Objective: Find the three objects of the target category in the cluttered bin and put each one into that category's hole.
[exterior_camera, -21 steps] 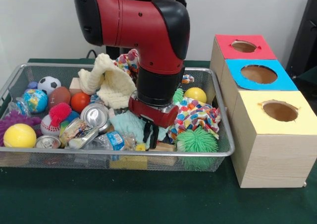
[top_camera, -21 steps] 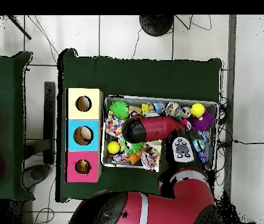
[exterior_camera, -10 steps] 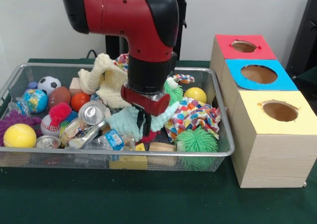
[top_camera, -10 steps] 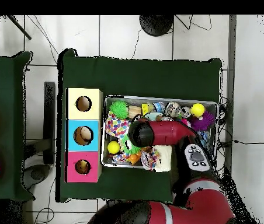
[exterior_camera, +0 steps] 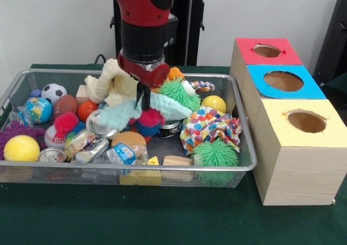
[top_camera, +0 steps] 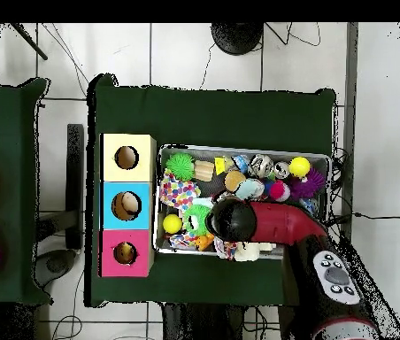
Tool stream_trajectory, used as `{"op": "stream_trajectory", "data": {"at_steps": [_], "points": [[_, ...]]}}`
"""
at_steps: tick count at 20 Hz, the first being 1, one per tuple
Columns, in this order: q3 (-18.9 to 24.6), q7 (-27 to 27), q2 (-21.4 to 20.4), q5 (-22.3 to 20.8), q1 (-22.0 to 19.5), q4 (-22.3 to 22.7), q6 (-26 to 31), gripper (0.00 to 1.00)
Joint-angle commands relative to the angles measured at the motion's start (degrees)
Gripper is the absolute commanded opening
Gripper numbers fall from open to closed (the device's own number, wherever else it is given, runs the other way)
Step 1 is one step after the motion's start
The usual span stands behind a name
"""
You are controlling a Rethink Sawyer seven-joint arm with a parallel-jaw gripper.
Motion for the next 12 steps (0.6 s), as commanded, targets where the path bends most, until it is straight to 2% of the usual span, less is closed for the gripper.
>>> {"op": "stream_trajectory", "data": {"at_steps": [1, 7, 12], "points": [[5.7, -2.4, -5.8, 4.3, -1.5, 11.0, 9.2, 0.00], [5.7, -3.8, -8.2, 5.3, -1.7, 11.5, 11.5, 0.00], [5.6, -3.8, -5.6, 4.2, -2.1, 10.5, 8.0, 0.00]]}}
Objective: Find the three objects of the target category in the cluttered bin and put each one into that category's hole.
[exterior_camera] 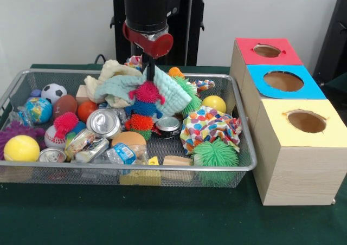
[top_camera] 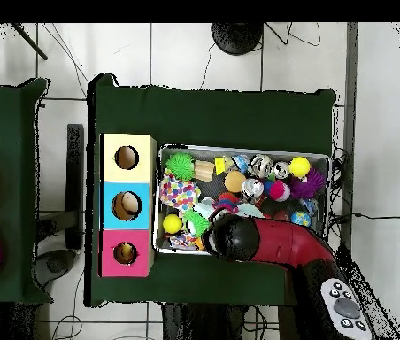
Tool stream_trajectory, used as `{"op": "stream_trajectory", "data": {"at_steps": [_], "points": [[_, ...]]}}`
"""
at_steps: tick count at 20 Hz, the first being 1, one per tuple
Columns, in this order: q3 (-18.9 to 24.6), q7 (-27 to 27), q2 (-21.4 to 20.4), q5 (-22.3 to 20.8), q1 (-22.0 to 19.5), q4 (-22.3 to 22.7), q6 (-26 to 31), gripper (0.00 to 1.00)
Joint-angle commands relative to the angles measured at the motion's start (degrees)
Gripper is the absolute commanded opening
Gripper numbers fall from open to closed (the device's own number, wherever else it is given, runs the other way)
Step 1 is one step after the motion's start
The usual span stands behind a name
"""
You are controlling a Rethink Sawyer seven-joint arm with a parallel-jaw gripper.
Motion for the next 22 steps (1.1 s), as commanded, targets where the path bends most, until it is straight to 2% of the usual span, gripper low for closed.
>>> {"op": "stream_trajectory", "data": {"at_steps": [1, 8, 13, 16, 20, 21, 22], "points": [[5.4, -4.1, 1.5, 0.5, -1.5, 2.8, 3.3, 0.00], [3.8, -3.6, 4.9, -2.3, -0.9, 0.8, -0.5, 0.00], [3.9, -3.7, 4.6, -1.9, -0.8, 0.6, 0.5, 0.00], [3.8, -4.7, 4.9, -3.3, -0.7, 0.4, -0.6, 0.00], [4.6, -5.8, 4.5, -1.8, -1.3, 0.9, 3.7, 0.00], [5.0, -5.8, 4.5, -1.2, -1.6, 1.1, 4.3, 1.00], [5.1, -5.9, 4.6, -1.3, -1.7, 1.0, 3.8, 1.00]]}}
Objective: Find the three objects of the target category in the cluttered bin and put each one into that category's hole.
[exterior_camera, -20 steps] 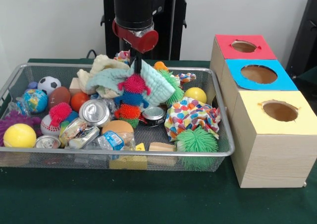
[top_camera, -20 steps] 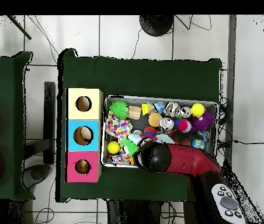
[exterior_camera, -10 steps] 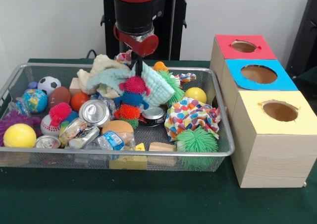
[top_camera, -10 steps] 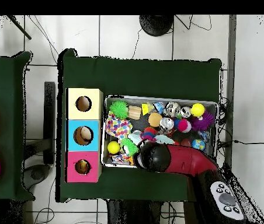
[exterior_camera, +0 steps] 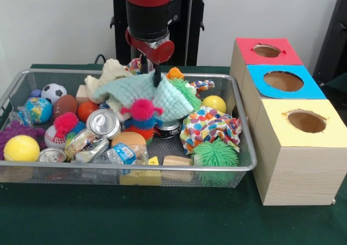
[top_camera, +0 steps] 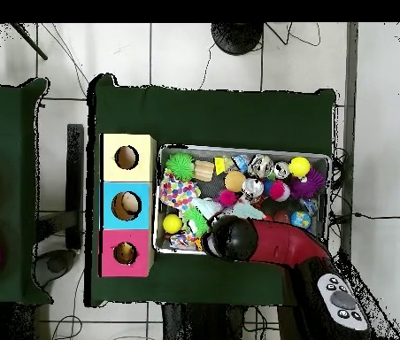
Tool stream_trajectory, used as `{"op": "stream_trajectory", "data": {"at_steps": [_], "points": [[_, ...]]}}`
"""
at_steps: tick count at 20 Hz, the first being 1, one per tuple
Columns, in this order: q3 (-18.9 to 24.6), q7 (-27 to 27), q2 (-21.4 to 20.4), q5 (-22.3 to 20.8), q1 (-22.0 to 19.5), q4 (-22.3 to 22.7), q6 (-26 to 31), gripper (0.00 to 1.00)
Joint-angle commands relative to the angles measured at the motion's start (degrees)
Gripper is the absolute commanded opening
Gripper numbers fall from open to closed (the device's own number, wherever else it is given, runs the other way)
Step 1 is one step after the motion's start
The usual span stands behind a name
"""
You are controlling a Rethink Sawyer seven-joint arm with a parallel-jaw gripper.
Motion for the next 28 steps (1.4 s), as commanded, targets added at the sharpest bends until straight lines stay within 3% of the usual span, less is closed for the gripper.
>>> {"op": "stream_trajectory", "data": {"at_steps": [1, 3, 7, 12, 18, 28], "points": [[4.2, -5.1, 1.8, -1.6, -0.5, 0.4, 3.7, 1.00], [3.0, -3.0, 2.6, -1.1, 0.8, -0.9, 4.0, 1.00], [1.7, -4.6, 2.3, -4.4, 2.6, -6.0, 2.4, 1.00], [-1.4, -6.6, 1.9, -10.8, 7.4, -14.0, 4.5, 1.00], [1.7, -11.2, 4.6, -15.5, 4.9, -17.3, 1.6, 1.00], [3.1, -13.0, 8.0, -15.3, -1.0, -18.7, 5.4, 1.00]]}}
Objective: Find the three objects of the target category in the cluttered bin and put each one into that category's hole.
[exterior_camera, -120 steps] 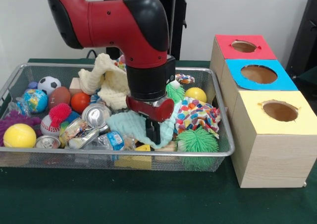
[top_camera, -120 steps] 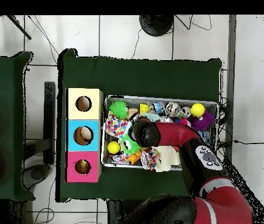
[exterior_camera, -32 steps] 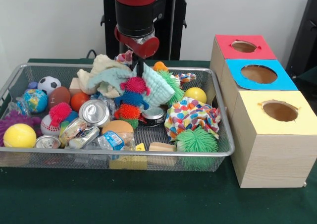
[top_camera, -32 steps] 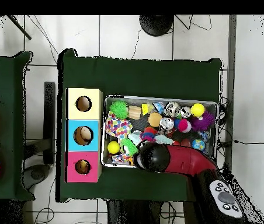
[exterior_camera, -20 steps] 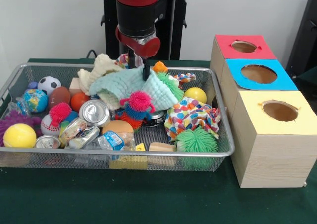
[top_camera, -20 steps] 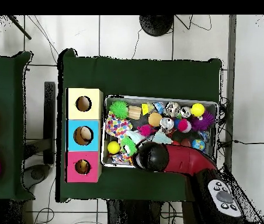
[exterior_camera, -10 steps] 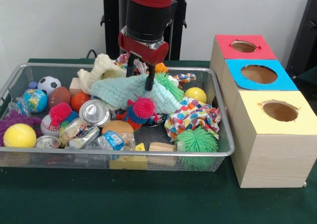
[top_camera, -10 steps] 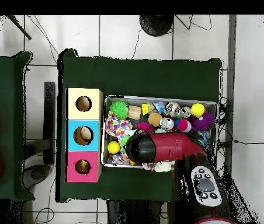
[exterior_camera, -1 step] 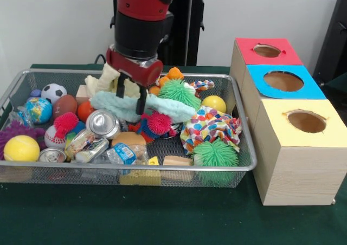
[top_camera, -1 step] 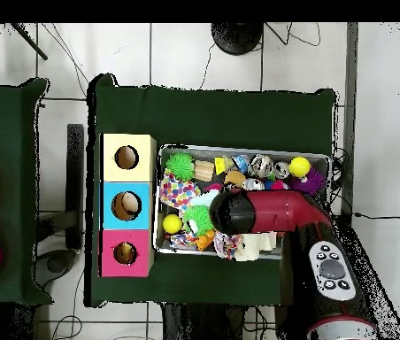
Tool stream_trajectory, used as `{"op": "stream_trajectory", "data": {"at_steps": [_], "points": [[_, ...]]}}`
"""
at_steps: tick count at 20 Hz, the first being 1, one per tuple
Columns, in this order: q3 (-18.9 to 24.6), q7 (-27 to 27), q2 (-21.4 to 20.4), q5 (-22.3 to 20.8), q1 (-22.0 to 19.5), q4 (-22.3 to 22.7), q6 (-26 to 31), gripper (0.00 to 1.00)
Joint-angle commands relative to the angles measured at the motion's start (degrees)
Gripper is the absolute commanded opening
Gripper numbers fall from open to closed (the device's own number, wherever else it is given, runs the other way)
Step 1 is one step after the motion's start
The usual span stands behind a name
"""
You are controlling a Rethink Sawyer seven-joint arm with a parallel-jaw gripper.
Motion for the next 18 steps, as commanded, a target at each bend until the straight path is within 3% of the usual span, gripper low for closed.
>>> {"op": "stream_trajectory", "data": {"at_steps": [1, 9, 18], "points": [[4.1, -13.6, 4.1, -4.1, -4.3, -4.6, 5.3, 1.00], [7.4, -20.1, 6.9, -6.5, -10.1, -5.9, 6.6, 1.00], [9.6, -22.6, 5.1, -8.4, -12.4, -6.7, 8.4, 1.00]]}}
